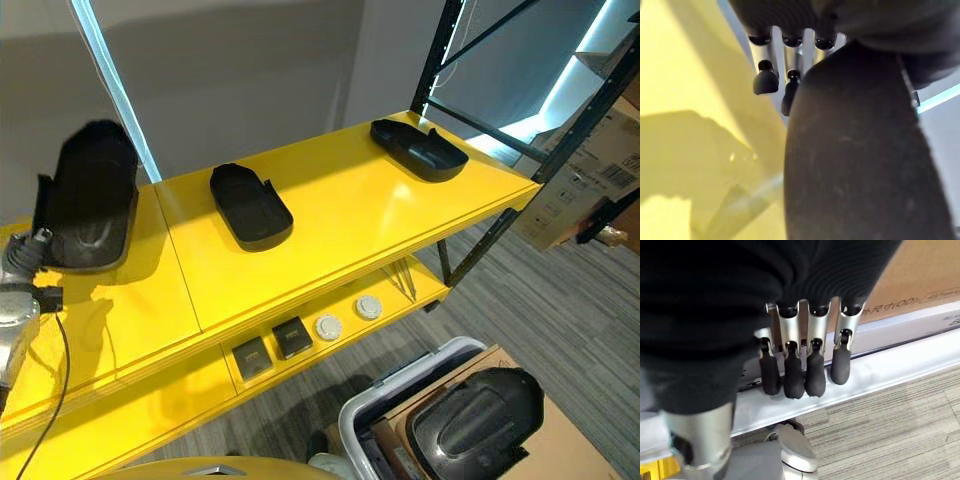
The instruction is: Move parts from the plastic box to the shelf.
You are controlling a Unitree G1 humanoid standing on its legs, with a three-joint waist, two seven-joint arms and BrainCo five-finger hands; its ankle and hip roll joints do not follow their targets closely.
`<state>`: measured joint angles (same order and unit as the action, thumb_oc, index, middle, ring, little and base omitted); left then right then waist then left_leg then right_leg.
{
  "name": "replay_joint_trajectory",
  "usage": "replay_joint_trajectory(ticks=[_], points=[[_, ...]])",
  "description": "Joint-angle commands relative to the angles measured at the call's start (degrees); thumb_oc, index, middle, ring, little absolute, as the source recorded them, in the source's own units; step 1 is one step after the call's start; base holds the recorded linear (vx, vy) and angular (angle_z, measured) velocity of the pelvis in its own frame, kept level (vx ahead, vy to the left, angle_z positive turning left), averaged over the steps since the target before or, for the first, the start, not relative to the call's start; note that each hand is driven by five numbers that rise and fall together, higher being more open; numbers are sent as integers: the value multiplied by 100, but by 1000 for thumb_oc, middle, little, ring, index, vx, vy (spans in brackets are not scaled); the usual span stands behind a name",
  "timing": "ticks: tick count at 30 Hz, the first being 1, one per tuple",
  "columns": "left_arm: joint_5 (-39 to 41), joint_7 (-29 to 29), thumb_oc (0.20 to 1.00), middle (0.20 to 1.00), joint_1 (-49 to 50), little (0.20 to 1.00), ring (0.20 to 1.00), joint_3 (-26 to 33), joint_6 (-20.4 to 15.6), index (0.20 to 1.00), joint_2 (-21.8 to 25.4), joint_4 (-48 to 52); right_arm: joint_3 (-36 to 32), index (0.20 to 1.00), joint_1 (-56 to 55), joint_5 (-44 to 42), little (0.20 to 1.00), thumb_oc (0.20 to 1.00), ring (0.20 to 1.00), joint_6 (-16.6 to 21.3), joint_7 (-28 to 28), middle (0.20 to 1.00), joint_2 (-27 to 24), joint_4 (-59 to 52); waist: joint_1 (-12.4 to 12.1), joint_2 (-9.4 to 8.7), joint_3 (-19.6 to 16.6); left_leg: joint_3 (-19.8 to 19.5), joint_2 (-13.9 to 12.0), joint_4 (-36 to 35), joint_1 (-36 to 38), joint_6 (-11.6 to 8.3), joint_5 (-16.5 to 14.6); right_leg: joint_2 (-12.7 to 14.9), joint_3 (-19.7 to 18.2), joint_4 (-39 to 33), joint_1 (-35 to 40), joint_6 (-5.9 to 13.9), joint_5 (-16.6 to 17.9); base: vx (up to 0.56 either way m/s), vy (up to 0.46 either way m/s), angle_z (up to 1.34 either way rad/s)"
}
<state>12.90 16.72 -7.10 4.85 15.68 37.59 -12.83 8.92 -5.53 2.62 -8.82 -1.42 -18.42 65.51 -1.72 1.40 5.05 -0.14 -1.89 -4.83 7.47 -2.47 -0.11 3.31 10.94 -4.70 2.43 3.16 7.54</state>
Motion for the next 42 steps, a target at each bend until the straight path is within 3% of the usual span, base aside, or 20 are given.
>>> replay_joint_trajectory(ticks=[1, 8, 14, 31, 41, 42], points=[[-104, 74, 200, 200, -292, 200, 200, 404, -126, 200, 126, -16, 208, 1000, 170, 144, 1000, 1000, 1000, 39, -25, 1000, -191, -58, -68, -47, -88, 428, -240, 298, -401, -102, 137, 416, 26, 416, 243, 620, -563, -16, -6, 5], [-276, 263, 200, 200, 95, 200, 200, 330, -385, 200, -257, -723, 407, 1000, 206, 377, 1000, 1000, 1000, -11, 97, 1000, -200, -88, -137, -56, -76, 410, -257, 262, -404, -122, 159, 417, 96, 417, 268, 593, -594, -11, 4, 5], [-394, 250, 200, 200, 292, 200, 200, 323, -322, 200, -413, -840, 543, 1000, 238, 477, 1000, 1000, 1000, -4, 147, 1000, -203, -100, -207, -40, -52, 382, -283, 195, -396, -149, 214, 420, 172, 418, 310, 576, -620, -9, 3, 9], [-463, 714, 200, 200, 338, 200, 200, 126, -382, 200, -560, -1960, 765, 1000, 300, 491, 1000, 1000, 1000, -147, 291, 1000, -348, -354, -167, 23, -42, 421, -356, 70, -373, -203, 319, 422, 237, 455, 339, 553, -690, -3, 4, 2], [-369, 569, 200, 200, 410, 200, 200, 179, -448, 200, -587, -2458, 724, 1000, 289, 542, 1000, 1000, 1000, -61, 316, 1000, -414, -289, -155, 43, -48, 422, -351, 64, -349, -195, 312, 429, 230, 457, 350, 555, -693, 0, 0, 0], [-420, 553, 922, 922, 404, 922, 922, 161, -436, 922, -584, -2494, 734, 1000, 299, 553, 1000, 1000, 1000, -88, 336, 1000, -422, -326, -146, 43, -49, 429, -355, 65, -341, -192, 308, 431, 224, 462, 352, 556, -697, 0, 0, 0]])
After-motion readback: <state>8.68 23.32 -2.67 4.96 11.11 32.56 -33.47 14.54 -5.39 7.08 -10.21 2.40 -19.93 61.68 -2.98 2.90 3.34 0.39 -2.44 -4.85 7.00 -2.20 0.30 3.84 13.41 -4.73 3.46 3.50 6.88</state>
